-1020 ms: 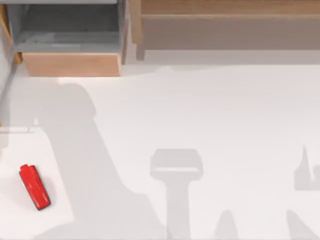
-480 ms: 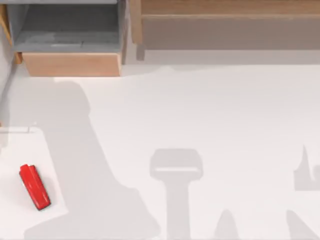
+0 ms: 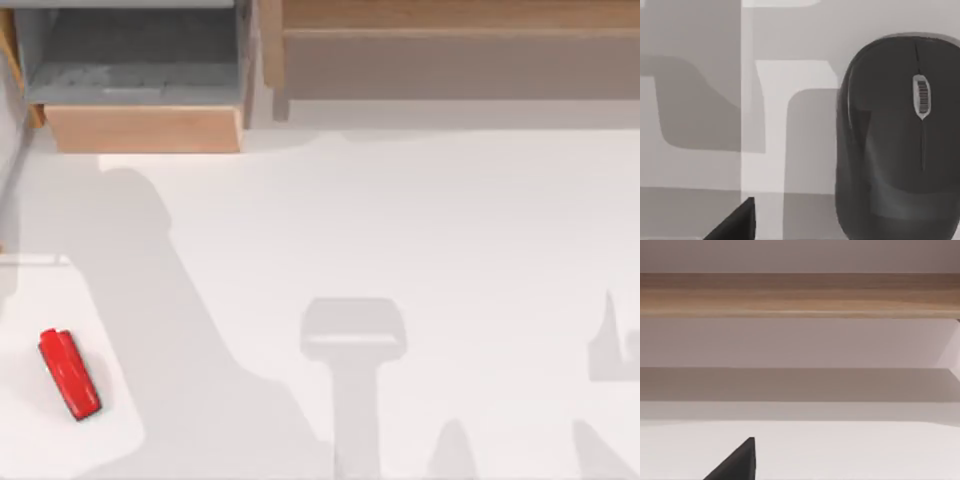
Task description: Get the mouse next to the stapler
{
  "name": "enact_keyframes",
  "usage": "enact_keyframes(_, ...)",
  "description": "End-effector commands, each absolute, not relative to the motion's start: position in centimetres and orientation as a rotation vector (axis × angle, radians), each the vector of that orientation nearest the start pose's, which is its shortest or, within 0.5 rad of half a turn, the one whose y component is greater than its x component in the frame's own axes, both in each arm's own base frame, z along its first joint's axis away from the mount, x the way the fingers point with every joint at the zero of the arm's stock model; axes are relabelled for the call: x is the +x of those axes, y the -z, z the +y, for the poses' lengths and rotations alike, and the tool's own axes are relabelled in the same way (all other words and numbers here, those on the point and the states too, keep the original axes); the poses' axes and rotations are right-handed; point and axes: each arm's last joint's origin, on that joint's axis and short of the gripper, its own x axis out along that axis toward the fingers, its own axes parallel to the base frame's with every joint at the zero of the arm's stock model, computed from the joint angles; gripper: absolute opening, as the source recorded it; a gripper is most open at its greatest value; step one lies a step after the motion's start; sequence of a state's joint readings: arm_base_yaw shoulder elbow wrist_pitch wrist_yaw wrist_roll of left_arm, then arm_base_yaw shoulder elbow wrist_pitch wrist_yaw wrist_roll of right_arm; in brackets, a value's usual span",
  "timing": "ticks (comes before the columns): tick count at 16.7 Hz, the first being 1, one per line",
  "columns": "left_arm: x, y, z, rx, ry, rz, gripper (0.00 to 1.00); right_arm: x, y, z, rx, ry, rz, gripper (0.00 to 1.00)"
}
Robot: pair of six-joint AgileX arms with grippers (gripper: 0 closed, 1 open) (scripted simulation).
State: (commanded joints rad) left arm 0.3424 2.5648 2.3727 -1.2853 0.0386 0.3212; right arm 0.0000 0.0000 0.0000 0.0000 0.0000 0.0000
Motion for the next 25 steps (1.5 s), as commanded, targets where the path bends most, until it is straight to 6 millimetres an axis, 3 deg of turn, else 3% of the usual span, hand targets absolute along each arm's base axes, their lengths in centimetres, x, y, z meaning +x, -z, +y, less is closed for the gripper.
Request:
enact_keyframes(16,48.9,-13.9,17.3,-0.025,-0.027,1.471,1.00,10.6,-16.0,-0.1,0.000,0.000,0.000,1.00)
enact_keyframes(25,48.9,-13.9,17.3,-0.025,-0.027,1.471,0.32,10.6,-16.0,-0.1,0.000,0.000,0.000,1.00)
